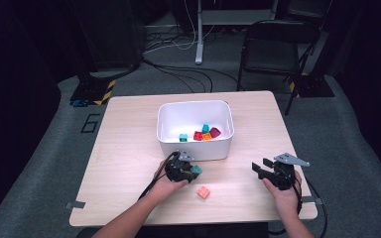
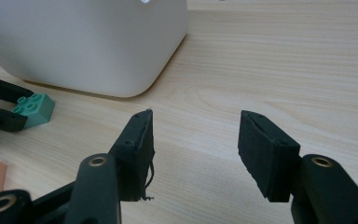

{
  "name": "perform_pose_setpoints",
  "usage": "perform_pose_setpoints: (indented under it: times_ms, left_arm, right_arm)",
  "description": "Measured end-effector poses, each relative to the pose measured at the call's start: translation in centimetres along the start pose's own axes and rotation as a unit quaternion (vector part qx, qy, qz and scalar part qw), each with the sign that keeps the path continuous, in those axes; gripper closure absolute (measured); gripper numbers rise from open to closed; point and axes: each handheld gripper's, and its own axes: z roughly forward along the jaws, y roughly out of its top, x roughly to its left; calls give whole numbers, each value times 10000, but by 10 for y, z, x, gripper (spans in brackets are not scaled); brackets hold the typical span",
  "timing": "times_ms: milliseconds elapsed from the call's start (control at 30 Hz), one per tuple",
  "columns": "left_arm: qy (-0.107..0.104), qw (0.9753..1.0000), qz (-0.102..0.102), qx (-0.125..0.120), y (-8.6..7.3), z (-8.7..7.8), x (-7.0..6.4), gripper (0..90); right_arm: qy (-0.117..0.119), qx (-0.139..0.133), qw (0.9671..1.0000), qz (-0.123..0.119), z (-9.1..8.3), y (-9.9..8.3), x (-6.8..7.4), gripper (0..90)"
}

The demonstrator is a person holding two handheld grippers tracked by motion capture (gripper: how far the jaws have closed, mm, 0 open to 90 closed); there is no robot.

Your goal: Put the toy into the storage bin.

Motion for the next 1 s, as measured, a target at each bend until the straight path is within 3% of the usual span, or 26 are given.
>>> perform_pose_setpoints:
  times_ms: [200, 500, 733, 900, 1000]
  left_arm:
    - [-37, 10000, 21, -6, 3, -5, -2, 587]
    - [-114, 9998, 52, -130, 12, -26, -7, 587]
    - [-188, 9995, 70, -224, 24, -52, -9, 587]
    - [-272, 9989, -36, -374, 39, -81, -5, 587]
    - [-277, 9988, -43, -408, 44, -90, -4, 587]
  right_arm:
    - [-4, -10, 10000, 7, 0, 0, 0, 450]
    - [9, -1, 10000, 0, 0, 0, 0, 450]
    - [20, 12, 10000, 18, 1, 0, 0, 450]
    - [13, 14, 10000, 34, 1, 0, 0, 450]
    - [15, 16, 10000, 60, 1, -1, -1, 450]
